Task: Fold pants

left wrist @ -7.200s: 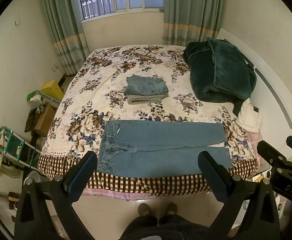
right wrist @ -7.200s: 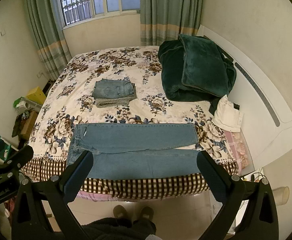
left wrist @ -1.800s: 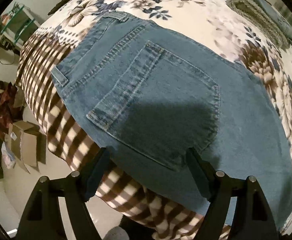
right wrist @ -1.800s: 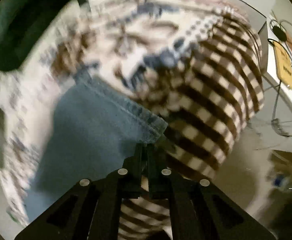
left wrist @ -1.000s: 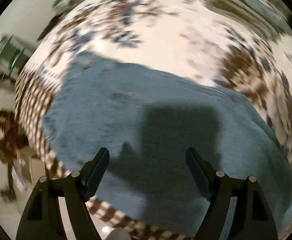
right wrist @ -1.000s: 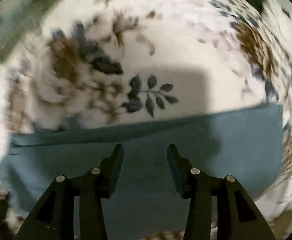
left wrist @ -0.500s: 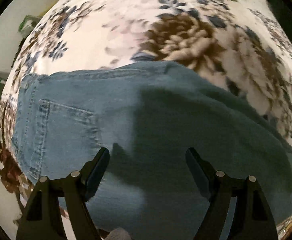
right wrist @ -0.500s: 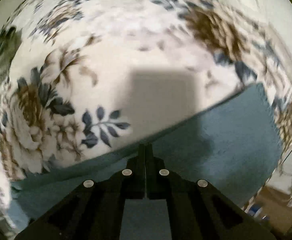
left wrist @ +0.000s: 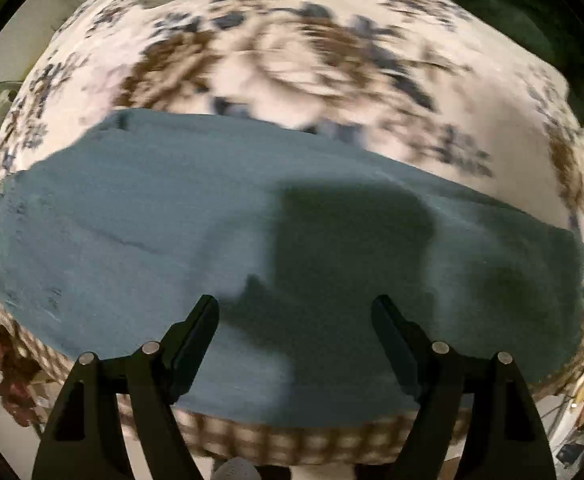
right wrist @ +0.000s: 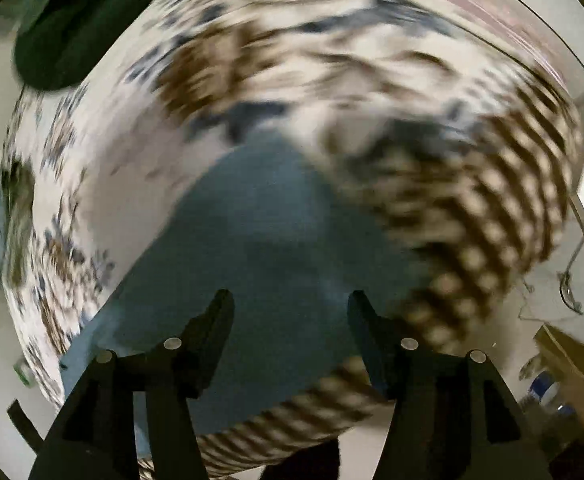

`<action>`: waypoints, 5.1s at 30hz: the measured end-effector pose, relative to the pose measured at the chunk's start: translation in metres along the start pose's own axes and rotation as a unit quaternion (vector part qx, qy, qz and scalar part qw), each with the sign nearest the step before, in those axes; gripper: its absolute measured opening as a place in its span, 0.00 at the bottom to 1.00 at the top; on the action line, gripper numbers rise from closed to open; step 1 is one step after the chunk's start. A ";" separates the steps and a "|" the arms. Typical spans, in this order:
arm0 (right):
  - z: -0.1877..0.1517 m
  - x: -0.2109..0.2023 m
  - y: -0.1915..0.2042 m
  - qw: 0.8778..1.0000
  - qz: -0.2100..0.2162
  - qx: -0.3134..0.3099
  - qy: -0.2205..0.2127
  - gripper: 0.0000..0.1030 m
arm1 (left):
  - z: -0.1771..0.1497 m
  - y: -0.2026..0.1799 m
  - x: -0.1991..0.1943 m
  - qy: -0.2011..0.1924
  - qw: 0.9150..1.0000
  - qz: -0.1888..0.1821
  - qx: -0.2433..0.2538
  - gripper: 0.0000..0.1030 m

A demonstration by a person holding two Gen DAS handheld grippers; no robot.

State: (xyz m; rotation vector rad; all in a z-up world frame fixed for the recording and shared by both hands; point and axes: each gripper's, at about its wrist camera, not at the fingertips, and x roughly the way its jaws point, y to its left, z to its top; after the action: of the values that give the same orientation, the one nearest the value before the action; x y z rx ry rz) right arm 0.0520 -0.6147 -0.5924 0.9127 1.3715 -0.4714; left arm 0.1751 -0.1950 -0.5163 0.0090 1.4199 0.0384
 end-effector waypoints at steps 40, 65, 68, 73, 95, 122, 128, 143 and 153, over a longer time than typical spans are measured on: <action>0.012 0.091 -0.067 0.938 0.344 0.015 0.041 0.55 | -0.021 -0.053 0.075 0.033 0.995 0.044 -0.085 1.00; -0.097 -0.056 0.146 0.957 0.219 -0.169 -0.092 0.10 | -0.011 0.076 -0.030 -0.071 0.990 0.041 -0.119 1.00; -0.132 -0.048 0.184 0.956 0.200 -0.195 -0.087 0.10 | -0.015 0.120 -0.042 -0.081 0.987 0.051 -0.131 1.00; -0.196 -0.014 0.249 0.955 0.166 -0.235 -0.070 0.10 | -0.030 0.201 -0.049 -0.088 0.980 0.073 -0.165 1.00; -0.408 0.192 0.420 0.870 -0.097 -0.483 -0.028 0.22 | -0.143 0.422 -0.014 -0.023 0.935 0.127 -0.330 1.00; -0.335 0.129 0.343 0.933 0.003 -0.349 0.088 0.56 | -0.105 0.400 -0.021 -0.044 0.946 0.096 -0.308 1.00; -0.361 0.158 0.334 0.896 -0.059 -0.424 0.120 0.55 | -0.101 0.411 -0.007 -0.042 0.930 0.038 -0.362 1.00; -0.333 0.153 0.345 0.915 -0.063 -0.383 0.113 0.55 | -0.103 0.499 0.074 -0.097 0.797 -0.198 -0.563 0.53; -0.319 0.146 0.331 0.919 -0.068 -0.368 0.127 0.55 | -0.128 0.499 0.073 -0.126 0.787 -0.215 -0.565 0.60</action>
State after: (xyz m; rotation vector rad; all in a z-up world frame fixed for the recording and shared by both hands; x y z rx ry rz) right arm 0.1308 -0.1402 -0.6233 0.2586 1.6809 0.0870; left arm 0.0493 0.3041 -0.5929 -1.2621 0.9144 0.4889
